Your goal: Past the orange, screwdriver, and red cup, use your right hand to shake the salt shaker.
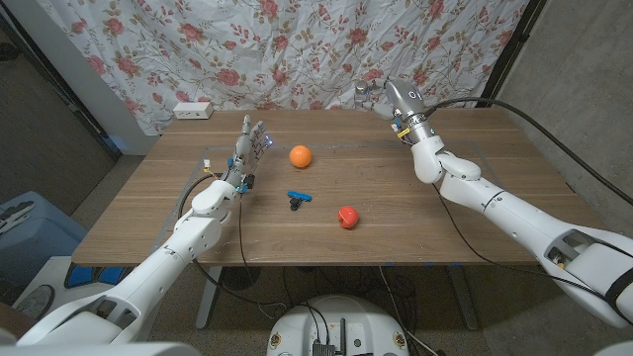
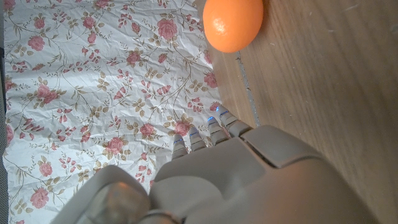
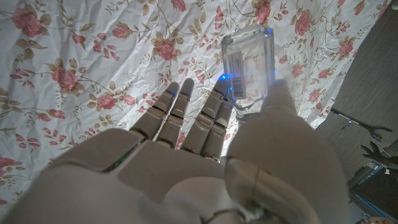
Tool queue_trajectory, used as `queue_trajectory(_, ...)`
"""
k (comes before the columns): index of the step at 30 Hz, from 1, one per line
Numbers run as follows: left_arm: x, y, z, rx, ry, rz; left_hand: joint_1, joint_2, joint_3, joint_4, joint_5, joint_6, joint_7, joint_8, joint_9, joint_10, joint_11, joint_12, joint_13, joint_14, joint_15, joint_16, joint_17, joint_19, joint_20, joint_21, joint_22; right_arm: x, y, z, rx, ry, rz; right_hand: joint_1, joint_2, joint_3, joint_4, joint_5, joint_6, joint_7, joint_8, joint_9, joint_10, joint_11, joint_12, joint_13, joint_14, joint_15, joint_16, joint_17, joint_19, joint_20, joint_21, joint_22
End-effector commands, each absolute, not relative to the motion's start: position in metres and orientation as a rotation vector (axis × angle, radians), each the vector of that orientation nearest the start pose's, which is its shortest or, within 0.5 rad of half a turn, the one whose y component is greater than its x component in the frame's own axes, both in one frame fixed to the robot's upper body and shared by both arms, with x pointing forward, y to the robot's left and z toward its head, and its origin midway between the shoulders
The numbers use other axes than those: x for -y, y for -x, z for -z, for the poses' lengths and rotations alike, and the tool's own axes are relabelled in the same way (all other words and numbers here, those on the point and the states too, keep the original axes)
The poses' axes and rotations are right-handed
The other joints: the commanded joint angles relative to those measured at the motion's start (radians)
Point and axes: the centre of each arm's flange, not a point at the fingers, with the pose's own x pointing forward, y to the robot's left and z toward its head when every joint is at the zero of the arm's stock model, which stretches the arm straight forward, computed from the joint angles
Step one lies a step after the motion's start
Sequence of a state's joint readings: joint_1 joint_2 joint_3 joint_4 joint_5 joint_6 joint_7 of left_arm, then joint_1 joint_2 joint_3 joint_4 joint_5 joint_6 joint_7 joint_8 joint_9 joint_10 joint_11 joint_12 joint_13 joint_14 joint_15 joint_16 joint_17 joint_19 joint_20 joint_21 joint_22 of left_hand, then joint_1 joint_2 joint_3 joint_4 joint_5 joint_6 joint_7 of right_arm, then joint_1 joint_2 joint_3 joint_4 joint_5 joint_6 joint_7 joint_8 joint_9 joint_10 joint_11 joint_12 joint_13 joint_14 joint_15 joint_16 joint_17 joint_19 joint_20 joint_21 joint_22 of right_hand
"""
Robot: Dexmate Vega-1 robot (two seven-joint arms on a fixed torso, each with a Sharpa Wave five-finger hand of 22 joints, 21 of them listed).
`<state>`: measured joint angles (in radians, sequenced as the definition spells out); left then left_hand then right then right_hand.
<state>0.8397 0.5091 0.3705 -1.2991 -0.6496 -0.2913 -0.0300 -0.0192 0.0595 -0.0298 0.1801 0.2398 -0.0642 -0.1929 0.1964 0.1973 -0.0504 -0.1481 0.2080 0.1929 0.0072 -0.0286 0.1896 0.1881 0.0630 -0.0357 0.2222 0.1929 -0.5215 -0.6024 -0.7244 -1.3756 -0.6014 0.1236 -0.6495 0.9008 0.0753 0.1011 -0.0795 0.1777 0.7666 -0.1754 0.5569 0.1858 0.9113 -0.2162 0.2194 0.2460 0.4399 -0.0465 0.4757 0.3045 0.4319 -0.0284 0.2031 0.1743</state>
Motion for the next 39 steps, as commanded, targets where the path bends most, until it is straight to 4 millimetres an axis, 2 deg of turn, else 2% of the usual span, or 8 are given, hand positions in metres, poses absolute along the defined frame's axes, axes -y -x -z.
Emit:
queue_trajectory(1,-0.290,-0.653,0.028,0.594,0.042,0.207,0.000,0.101,-0.002,0.006,0.008,0.002,-0.008,0.004,0.006,0.000,-0.008,0.004,0.004,-0.001,-0.105,0.005,0.006,0.004,-0.024,0.005,0.005,0.193,-0.616,-0.099,1.154,1.151,0.285,-0.064,0.043,0.023,0.027,0.000,0.058,-0.045,-0.003,0.003,0.017,0.001,0.008,0.001,0.012,-0.138,-0.009,-0.002,-0.004,-0.003,0.000,0.003)
queue_trajectory(18,-0.290,-0.653,0.028,0.594,0.042,0.207,0.000,0.101,-0.002,0.006,0.008,0.002,-0.008,0.005,0.006,0.000,-0.007,0.004,0.004,0.001,-0.106,0.005,0.006,0.004,-0.024,0.005,0.005,0.200,-0.615,-0.098,1.032,1.123,0.185,-0.073,0.043,0.026,0.017,0.001,0.075,-0.043,-0.008,0.002,0.027,0.000,0.009,-0.002,0.027,-0.140,-0.008,-0.004,-0.003,-0.001,0.001,0.003)
queue_trajectory(39,-0.290,-0.653,0.028,0.594,0.042,0.207,0.000,0.101,-0.002,0.006,0.008,0.002,-0.007,0.004,0.006,-0.002,-0.009,0.003,0.004,0.000,-0.105,0.005,0.006,0.004,-0.024,0.005,0.005,0.192,-0.629,-0.061,1.006,1.133,0.175,-0.069,0.045,0.036,-0.003,0.001,0.079,-0.043,-0.020,0.003,0.027,0.001,0.007,-0.002,0.042,-0.144,-0.005,-0.002,0.011,-0.001,0.006,0.003)
